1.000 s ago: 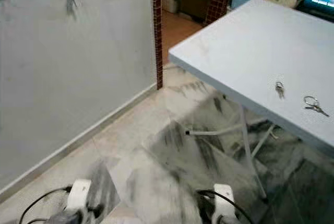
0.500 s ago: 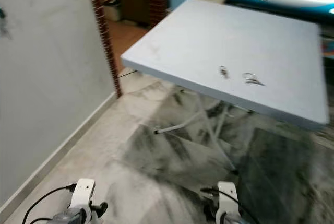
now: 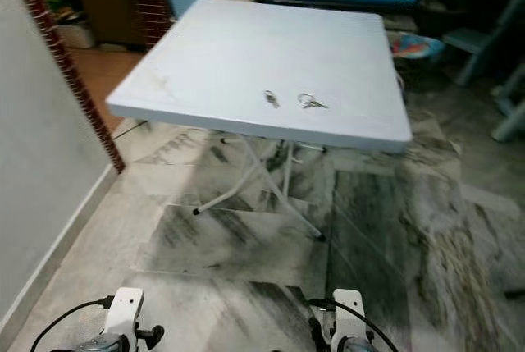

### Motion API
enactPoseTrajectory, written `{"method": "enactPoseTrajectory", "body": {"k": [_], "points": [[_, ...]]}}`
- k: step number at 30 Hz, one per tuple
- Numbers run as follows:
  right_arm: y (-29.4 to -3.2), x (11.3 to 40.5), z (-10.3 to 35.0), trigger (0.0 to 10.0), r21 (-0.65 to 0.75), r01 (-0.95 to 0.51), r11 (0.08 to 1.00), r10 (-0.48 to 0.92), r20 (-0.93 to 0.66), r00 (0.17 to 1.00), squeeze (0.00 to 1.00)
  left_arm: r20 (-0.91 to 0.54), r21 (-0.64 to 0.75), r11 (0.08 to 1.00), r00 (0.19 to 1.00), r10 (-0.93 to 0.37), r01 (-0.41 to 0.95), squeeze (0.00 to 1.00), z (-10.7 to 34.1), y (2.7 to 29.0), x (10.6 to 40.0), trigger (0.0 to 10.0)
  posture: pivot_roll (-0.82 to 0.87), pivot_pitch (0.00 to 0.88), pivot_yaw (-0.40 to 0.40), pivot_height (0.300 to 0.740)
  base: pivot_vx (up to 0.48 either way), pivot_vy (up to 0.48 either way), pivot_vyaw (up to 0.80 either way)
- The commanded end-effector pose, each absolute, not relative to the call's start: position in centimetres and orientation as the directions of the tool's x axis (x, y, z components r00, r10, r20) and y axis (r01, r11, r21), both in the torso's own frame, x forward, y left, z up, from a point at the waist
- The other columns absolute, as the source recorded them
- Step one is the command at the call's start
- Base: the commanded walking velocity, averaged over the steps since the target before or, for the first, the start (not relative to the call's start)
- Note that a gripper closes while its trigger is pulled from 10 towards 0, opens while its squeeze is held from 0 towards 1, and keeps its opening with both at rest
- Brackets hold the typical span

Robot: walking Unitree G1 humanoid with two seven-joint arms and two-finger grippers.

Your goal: Hang keys on a hook

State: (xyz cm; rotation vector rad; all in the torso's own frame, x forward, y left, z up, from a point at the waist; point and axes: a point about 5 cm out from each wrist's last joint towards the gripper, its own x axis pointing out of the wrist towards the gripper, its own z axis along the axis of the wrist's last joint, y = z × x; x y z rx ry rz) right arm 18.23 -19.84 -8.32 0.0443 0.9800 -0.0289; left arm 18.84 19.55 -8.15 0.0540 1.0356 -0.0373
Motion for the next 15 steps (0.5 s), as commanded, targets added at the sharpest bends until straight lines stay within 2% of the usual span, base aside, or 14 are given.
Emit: {"method": "enactPoseTrajectory", "body": {"k": [1, 9, 15], "points": [[-19.58, 18.73, -8.09, 10.0, 0.012, 0.029, 1.0, -0.006, -0.818, 0.575, 0.0, -0.855, 0.021, 0.999, 0.519, 0.004, 0.028, 0.0, -8.2, 19.93, 18.6, 10.0, 0.02, 0.049, 0.022, 0.74, 0.0, 0.0, 0.0], [-19.95, 19.33, -7.58, 10.0, -0.064, 0.016, 0.998, -0.06, -0.765, 0.641, 0.0, -0.824, -0.017, 0.997, 0.566, 0.03, -0.078, 0.0, -8.1, 19.9, 18.7, 10.0, 0.02, 0.052, 0.026, 0.74, 0.0, 0.0, 0.0], [-20.23, 19.7, -7.13, 10.0, -0.099, 0.072, 0.992, -0.121, -0.707, 0.696, 0.0, -0.779, -0.036, 0.99, 0.624, 0.059, -0.138, 0.0, -7.79, 19.97, 19.06, 10.0, 0.01, 0.052, 0.031, 0.74, 0.0, 0.0, 0.0]]}}
